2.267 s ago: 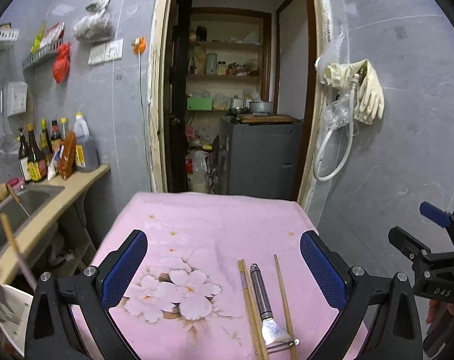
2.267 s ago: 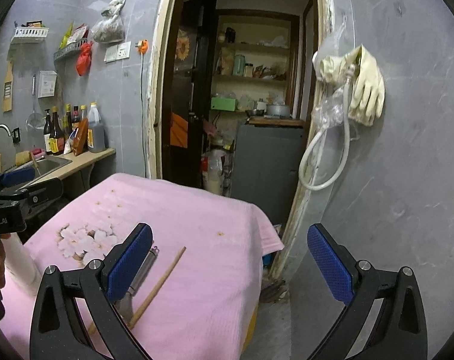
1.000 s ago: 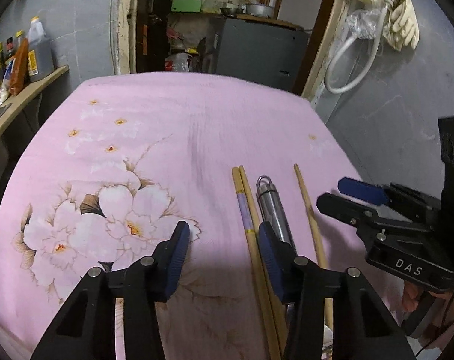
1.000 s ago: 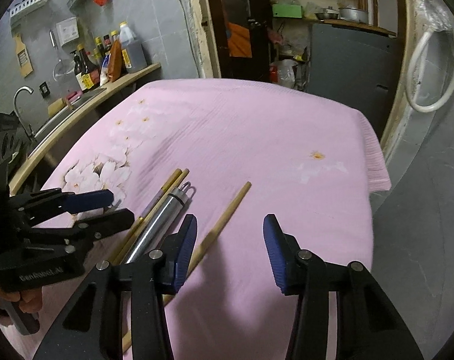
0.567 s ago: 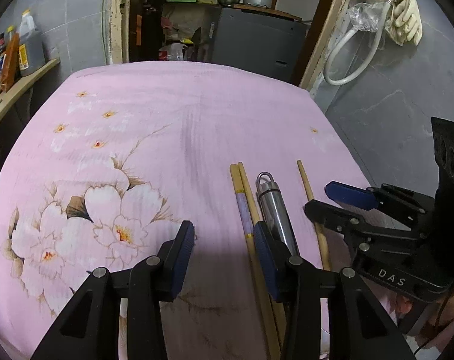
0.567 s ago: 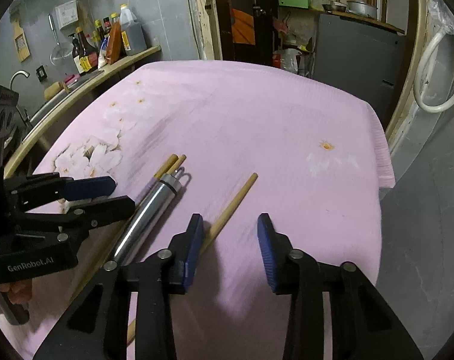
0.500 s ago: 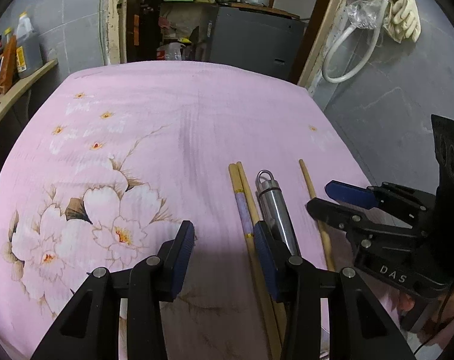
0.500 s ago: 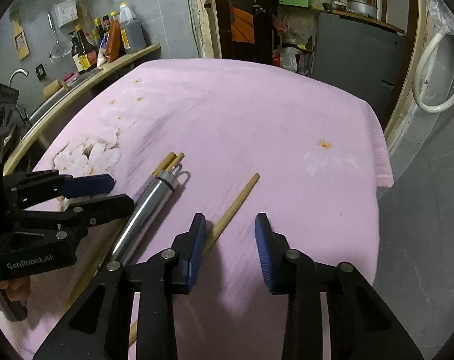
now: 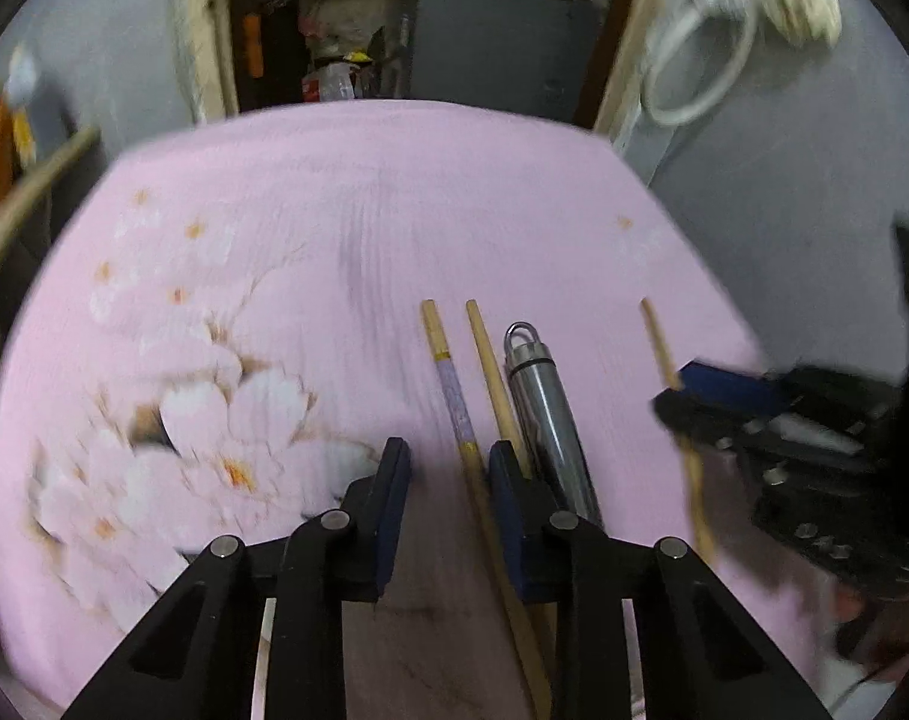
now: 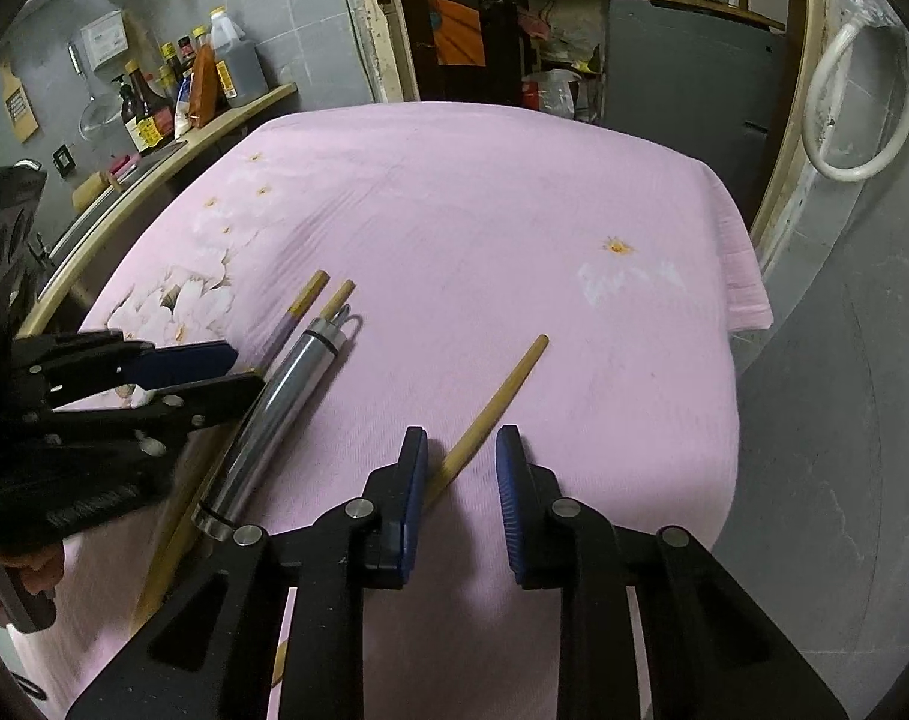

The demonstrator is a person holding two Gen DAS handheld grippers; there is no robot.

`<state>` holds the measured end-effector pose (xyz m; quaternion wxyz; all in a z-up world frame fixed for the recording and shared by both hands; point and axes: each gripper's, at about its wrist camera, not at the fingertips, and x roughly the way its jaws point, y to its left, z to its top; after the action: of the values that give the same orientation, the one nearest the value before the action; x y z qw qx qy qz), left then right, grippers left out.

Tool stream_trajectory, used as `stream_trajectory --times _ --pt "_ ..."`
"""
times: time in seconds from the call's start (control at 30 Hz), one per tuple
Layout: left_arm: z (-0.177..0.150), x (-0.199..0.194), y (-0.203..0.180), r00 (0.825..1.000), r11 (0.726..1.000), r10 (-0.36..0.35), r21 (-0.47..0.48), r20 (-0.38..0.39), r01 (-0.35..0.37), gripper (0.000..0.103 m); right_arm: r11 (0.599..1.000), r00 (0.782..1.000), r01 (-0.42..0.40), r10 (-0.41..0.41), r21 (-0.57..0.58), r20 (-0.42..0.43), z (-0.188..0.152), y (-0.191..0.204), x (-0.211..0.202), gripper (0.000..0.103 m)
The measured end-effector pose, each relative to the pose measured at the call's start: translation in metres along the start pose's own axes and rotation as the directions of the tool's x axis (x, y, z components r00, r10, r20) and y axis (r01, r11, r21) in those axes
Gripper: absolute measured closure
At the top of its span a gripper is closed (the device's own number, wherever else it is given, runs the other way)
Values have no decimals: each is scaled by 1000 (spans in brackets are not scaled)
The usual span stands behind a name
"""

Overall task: Organize utensils
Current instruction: 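Grasp a wooden chopstick with the left tool while the right tool grasps another chopstick, then regrip the chopstick with the right tool while the left tool holds its chopstick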

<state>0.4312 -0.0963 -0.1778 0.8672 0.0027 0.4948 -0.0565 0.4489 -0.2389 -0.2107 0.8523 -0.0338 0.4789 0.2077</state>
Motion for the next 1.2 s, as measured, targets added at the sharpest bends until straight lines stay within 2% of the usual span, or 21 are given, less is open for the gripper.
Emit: stream_trajectory --times 0.03,0.07,0.2,0.33,0.47,0.53,0.57,0.67,0.8,0.9,1.03,1.2 --pt "1 1 -8 999 998 46 46 -2 -46 76 1000 1000 0 0 3 -3 0 0 0 82" --pt "1 1 -10 998 997 60 55 -2 -60 76 1000 1000 1 -1 6 -6 1 1 1 82" --pt "7 1 6 1000 999 2 -41 -21 -2 81 1000 999 8 -7 30 -33 9 2 6 82" --pt "18 7 36 996 985 -70 -163 -54 61 87 998 998 32 -30 48 -47 16 6 14 82" --pt "17 9 34 994 986 -70 -160 -84 55 91 996 997 64 -61 66 -43 14 12 15 91" --pt "15 8 33 994 987 -52 -154 -91 38 92 993 999 38 -34 108 -39 14 7 14 93" --pt "15 7 34 994 984 -58 -172 -89 42 93 989 999 -1 6 150 -36 13 2 13 94" --pt "9 1 43 991 962 -130 -249 -44 115 94 970 997 -73 76 231 -5 5 -7 5 95" --pt "2 -22 42 990 963 -134 -232 33 138 96 948 991 -131 114 290 74 -4 -8 -18 96" --pt "-6 -42 39 986 964 -152 -208 72 164 96 941 986 -147 115 305 122 -6 -5 -35 96" --pt "-17 -56 38 979 957 -190 -209 80 202 96 934 980 -162 113 318 165 -12 0 -52 97" --pt "-29 -80 44 965 946 -231 -201 125 253 96 946 967 -152 82 287 242 -14 14 -84 97"
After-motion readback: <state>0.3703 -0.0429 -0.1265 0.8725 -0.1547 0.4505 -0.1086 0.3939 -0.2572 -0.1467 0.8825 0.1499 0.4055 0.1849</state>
